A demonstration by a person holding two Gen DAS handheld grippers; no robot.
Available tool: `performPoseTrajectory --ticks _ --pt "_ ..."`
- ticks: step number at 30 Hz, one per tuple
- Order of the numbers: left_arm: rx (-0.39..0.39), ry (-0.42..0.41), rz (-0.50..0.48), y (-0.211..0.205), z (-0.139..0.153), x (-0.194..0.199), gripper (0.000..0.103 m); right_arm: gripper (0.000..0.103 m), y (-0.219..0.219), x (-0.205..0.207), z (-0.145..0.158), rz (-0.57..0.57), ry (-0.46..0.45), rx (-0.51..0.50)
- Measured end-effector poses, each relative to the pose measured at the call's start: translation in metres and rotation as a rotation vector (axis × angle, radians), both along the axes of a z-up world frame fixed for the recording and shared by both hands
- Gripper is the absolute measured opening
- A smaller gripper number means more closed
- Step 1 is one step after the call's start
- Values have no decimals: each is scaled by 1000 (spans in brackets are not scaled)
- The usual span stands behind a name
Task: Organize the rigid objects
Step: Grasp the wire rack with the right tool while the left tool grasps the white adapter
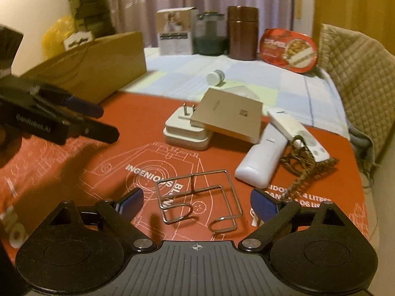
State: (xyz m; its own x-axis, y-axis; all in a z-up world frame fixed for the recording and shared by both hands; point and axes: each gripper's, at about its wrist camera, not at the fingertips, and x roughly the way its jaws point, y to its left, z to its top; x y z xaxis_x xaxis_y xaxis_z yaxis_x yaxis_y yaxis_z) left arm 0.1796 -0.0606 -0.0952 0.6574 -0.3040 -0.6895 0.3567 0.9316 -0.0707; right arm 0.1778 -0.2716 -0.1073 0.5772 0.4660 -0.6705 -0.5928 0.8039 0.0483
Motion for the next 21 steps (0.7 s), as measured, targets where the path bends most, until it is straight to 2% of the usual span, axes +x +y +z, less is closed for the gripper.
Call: performPoseTrajectory --ticks 2,3,4,6,10,14,17,21 --pt "-4 5 -1 1 -3 2 69 90 -1 5 -5 -1 14 13" --pt "-5 8 -1 1 -4 3 69 85 -3 8 -6 -5 26 29" --pt "-7 9 -1 1 -5 4 69 75 -4 9 -7 -8 36 39" --pt "-10 11 -1 0 -6 6 69 65 -5 10 -7 -12 48 40" --pt "-15 2 -7 -4 -6 10 69 63 -8 7 2 -48 62 76" --pt "-19 -10 -11 -11 -6 15 69 63 -14 2 18 -123 35 134" --pt "-25 -26 -5 -19 -6 23 73 63 -16 3 31 -190 -4 139" --pt "-44 -32 24 -32 -10 37 82 63 -18 11 42 -263 -37 126"
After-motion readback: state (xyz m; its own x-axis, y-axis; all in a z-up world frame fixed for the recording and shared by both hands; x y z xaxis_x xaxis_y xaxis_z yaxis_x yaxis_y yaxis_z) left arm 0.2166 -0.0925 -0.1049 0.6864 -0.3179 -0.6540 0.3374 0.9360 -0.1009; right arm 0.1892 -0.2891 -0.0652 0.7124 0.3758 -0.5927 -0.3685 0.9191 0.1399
